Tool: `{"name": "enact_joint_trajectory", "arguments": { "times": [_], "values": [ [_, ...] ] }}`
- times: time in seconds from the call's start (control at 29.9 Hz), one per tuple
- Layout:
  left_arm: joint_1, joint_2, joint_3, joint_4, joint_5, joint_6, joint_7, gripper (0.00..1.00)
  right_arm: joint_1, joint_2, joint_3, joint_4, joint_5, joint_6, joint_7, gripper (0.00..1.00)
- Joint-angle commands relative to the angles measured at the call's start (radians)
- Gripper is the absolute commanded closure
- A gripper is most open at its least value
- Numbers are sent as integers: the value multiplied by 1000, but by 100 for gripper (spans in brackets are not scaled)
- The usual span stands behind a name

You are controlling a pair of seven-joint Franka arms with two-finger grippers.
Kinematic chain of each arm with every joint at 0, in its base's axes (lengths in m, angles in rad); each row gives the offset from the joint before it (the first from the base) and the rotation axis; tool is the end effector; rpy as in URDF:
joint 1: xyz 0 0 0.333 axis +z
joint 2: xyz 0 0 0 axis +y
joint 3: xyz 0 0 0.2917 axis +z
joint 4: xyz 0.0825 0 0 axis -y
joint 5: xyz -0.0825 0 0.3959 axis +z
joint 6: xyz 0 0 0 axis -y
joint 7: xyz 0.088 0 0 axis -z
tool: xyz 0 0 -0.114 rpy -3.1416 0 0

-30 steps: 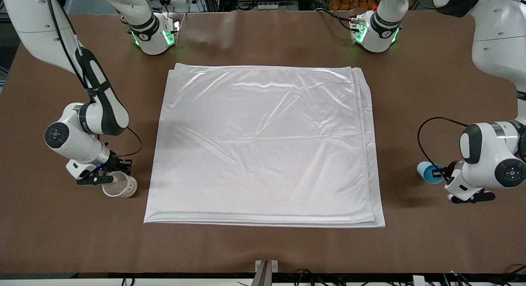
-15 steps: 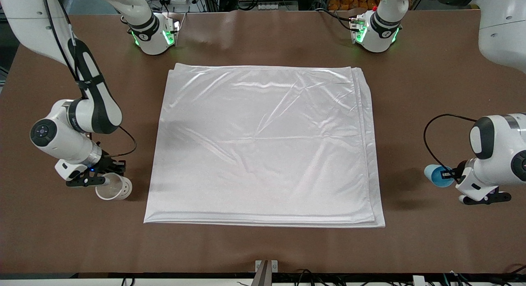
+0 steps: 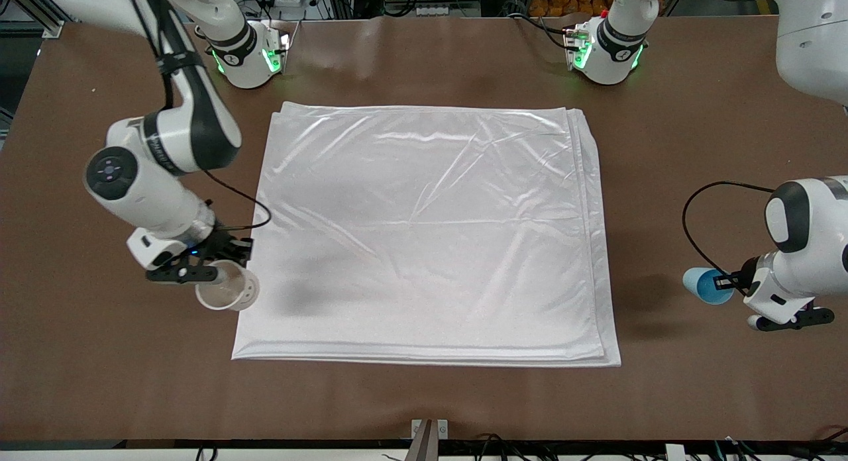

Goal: Place blue cup into white mug on cloth

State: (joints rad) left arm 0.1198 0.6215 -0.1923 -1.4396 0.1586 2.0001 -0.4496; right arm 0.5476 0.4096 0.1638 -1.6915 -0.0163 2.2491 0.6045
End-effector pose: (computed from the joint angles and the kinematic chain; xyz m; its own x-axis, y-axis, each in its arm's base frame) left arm 0.7064 -0.0198 0.2953 0.9421 0.3339 -0.0316 0.3323 -0.9420 -0.0477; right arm 0.5208 0.4355 0.3421 0.9912 0.0910 0.0966 0.1031 -0.9863 -0.1286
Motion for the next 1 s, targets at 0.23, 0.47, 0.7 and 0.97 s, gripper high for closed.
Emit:
{"name": "enact_joint_trajectory", "arguments": {
  "times": [0.23, 0.47, 0.7, 0.97],
  "values": [
    [-95, -11, -26, -1, -16, 5, -256, 100, 155, 274, -1, 282, -169, -8, 225, 100],
    [-152, -11, -27, -1, -16, 5, -380, 100, 218, 385, -3, 401, -203, -2, 225, 100],
    [-213, -11, -27, -1, -14, 5, -518, 100, 262, 480, -3, 498, -205, 0, 225, 100],
    [-262, -8, -27, -1, -11, 5, -646, 100, 301, 543, -12, 512, -211, 79, 227, 100]
  ]
}}
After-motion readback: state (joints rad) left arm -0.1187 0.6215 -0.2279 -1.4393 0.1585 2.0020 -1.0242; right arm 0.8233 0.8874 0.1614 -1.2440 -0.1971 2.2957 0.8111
